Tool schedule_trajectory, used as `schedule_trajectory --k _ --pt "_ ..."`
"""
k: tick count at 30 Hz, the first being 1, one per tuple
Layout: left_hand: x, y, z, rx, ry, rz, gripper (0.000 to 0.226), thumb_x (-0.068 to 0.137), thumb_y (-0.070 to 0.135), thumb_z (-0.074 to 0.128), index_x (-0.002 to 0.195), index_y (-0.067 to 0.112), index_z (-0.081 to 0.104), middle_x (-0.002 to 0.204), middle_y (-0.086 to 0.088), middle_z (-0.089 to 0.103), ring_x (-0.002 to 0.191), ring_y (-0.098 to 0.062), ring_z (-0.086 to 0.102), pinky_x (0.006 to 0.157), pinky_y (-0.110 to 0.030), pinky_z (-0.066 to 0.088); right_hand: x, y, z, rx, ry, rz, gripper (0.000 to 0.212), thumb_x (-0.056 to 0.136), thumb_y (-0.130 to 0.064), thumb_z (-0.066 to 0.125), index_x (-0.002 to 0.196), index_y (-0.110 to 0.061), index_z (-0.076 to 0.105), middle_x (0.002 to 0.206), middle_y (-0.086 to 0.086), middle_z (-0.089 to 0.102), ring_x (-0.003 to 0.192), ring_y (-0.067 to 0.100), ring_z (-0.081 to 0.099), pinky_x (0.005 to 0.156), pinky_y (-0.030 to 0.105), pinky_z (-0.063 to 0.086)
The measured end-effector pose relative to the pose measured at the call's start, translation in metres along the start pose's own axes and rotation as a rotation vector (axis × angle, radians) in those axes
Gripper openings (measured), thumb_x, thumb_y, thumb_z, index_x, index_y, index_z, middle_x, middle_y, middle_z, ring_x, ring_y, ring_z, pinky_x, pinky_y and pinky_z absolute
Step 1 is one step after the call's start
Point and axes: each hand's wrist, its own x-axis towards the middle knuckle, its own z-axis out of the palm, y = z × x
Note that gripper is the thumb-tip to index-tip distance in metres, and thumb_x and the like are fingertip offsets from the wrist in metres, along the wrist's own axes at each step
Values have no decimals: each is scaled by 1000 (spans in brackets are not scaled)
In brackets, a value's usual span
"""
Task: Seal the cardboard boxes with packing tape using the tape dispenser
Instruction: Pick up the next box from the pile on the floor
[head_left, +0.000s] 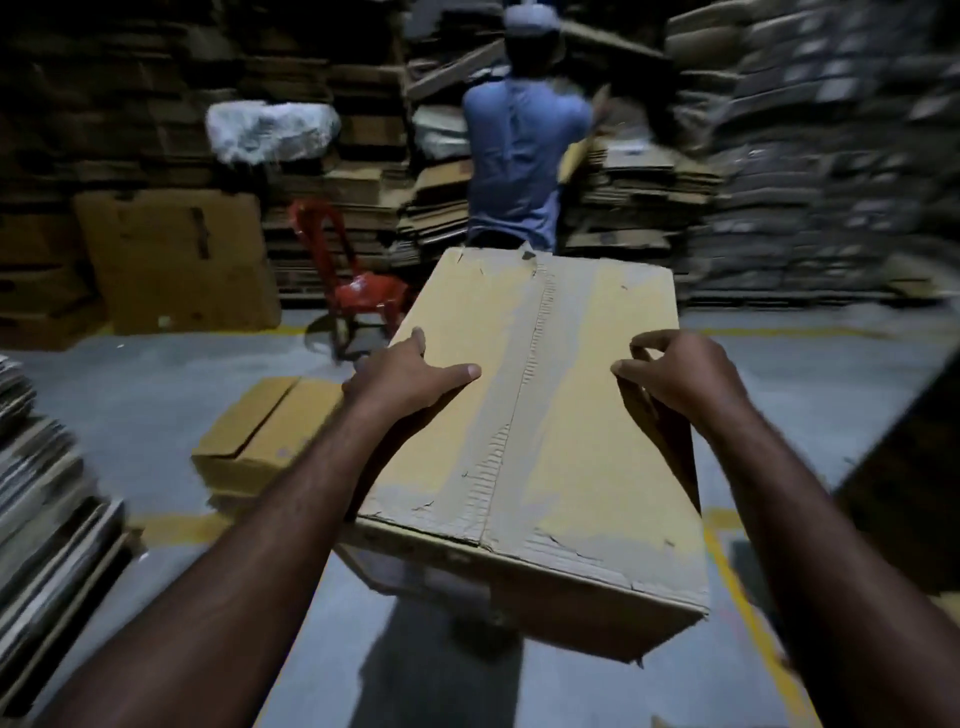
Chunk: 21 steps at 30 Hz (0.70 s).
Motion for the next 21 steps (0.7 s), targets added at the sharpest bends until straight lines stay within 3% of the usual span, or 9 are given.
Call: schedule_trajectory --k 3,6,10,12,15,18,21 --pt "-11 72 14 -8 -40 172 137 40 100 41 157 31 31 153 -11 48 136 -37 46 107 -53 44 -40 37 -66 -24 163 122 50 78 -47 78 123 -27 69 105 6 72 93 25 66 74 32 51" --pt "-38 144 40 -13 -124 354 127 45 97 45 152 30 38 148 -15 49 133 -39 46 106 -54 43 -92 80 -124 -40 302 269 46 81 -43 78 122 -25 70 86 1 68 73 17 66 60 26 46" --pt "-95 233 82 -13 -240 595 101 43 97 46 113 25 55 129 -13 61 118 -39 54 99 -53 47 -175 135 -194 -132 433 445 46 81 -45 78 119 -21 71 76 -7 64 70 13 66 66 29 52" --pt "-133 273 105 -30 -323 711 96 41 99 45 104 27 55 121 -10 63 112 -36 56 96 -52 49 -221 160 -224 -162 497 546 48 80 -47 78 120 -21 71 84 -3 66 79 16 67 75 33 55" --pt "-196 322 136 -39 -430 850 88 41 98 45 97 30 52 117 -9 65 109 -35 58 95 -51 51 -284 193 -259 -189 578 690 45 81 -47 78 119 -24 69 95 0 67 85 16 64 68 29 48" --pt "-257 358 166 -25 -498 955 81 52 94 50 102 30 51 122 -8 64 112 -35 58 95 -52 50 -335 233 -287 -186 646 774 54 79 -49 79 124 -22 68 116 7 69 99 22 64 85 38 54" --pt "-303 389 200 -36 -564 1016 76 60 91 54 106 30 55 121 -6 64 112 -34 58 95 -54 50 -374 271 -306 -180 705 855 55 80 -47 79 126 -20 67 123 7 68 98 19 62 82 33 53"
